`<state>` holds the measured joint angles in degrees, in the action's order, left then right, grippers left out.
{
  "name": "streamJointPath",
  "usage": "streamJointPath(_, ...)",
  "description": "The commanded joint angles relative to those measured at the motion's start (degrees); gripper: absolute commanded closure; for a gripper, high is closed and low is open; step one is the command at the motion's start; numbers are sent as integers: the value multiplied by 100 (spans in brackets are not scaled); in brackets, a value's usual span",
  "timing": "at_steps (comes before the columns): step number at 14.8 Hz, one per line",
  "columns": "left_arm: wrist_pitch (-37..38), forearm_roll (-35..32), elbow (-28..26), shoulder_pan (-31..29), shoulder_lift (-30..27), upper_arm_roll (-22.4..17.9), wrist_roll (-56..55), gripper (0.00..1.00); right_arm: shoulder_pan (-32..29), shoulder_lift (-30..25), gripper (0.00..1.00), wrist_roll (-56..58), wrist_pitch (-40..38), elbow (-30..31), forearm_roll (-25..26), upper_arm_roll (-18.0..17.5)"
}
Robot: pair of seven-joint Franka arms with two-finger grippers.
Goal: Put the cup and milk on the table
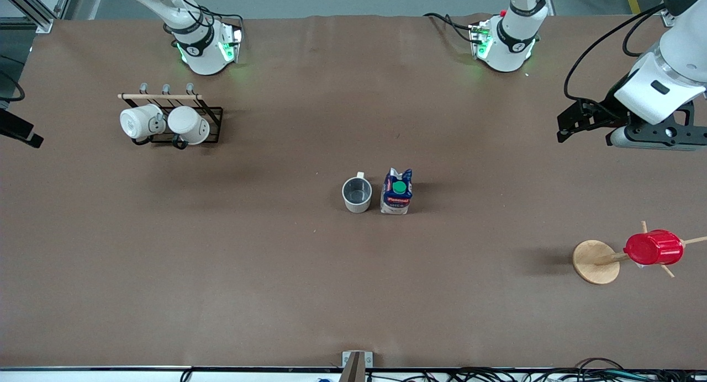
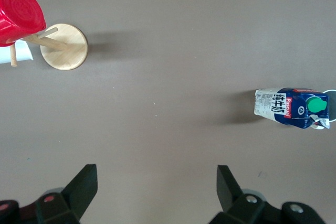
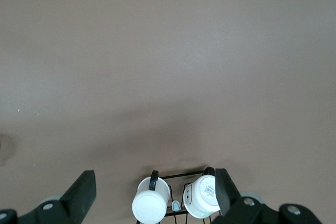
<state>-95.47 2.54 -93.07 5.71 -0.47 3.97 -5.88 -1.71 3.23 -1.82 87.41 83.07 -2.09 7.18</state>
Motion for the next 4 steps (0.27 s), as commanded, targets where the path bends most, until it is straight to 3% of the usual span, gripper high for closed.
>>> streamJointPath(1,-77,-113,-211,1,-181,-28,-176,0,13,-121,0,-91,-40,78,7,-24)
streamJointPath(4,-77,-271,-290,18,-252,-10,-282,0,13,-121,0,-99,-58,78,-2,-24)
